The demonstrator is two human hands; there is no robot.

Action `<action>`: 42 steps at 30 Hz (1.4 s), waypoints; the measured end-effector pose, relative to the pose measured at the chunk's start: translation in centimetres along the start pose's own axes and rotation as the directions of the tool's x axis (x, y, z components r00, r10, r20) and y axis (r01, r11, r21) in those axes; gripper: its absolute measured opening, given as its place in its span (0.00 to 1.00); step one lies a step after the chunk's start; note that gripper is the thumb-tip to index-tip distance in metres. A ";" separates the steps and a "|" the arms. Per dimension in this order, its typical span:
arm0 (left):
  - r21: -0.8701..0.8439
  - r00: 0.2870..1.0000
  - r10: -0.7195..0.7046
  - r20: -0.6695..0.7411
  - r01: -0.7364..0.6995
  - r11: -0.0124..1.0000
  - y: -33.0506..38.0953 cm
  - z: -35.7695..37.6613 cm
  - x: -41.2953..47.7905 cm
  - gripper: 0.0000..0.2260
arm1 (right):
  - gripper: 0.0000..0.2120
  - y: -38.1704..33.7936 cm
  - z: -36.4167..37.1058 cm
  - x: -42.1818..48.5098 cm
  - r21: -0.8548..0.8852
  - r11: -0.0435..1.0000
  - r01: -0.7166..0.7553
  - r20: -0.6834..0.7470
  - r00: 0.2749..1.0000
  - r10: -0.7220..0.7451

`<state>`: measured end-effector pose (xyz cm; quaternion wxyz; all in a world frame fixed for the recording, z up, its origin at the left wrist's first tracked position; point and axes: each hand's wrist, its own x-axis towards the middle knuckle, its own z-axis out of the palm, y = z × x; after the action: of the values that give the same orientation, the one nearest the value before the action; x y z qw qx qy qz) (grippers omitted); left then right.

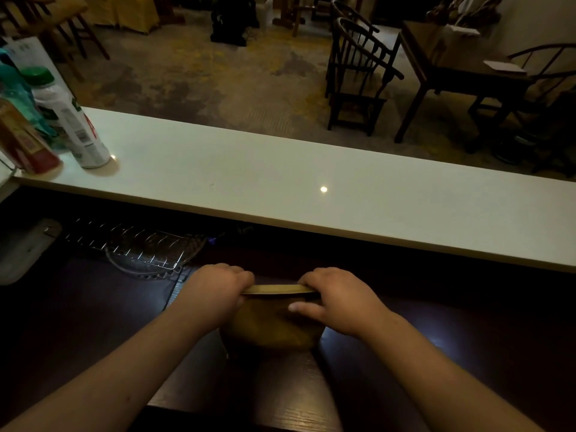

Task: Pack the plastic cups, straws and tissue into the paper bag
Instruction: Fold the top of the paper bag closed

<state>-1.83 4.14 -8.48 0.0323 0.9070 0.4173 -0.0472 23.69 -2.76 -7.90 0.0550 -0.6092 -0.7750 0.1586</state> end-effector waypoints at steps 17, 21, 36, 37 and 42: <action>-0.049 0.995 -0.001 -0.102 -0.004 0.999 0.8 0.4 -0.8 0.12 | 0.09 1.3 0.5 -0.4 -0.015 0.996 -0.085 0.030 0.996 0.085; -0.060 0.995 -0.098 -0.037 0.095 0.994 0.2 0.9 -0.7 0.16 | 0.10 1.8 0.6 -0.8 -0.002 0.994 -0.105 0.041 0.994 0.105; -0.196 0.941 0.060 -0.333 -0.132 0.972 -1.0 -7.9 -1.2 0.13 | 0.10 0.6 -9.9 -4.1 -0.046 0.999 0.000 -0.033 0.999 -0.002; -0.203 0.934 0.067 -0.351 -0.146 0.968 -1.0 -10.3 -0.6 0.14 | 0.09 0.3 -12.7 -4.0 -0.072 0.997 0.001 -0.063 0.998 -0.006; -0.164 0.880 0.049 -0.473 -0.143 0.976 -2.0 -21.7 3.2 0.10 | 0.05 0.0 -25.9 -2.7 -0.170 0.985 -0.030 -0.177 0.984 -0.001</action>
<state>-0.05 10.00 12.71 0.0215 0.9037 0.3698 0.2146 31.54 -0.77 16.85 0.0695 -0.6291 -0.7734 0.0367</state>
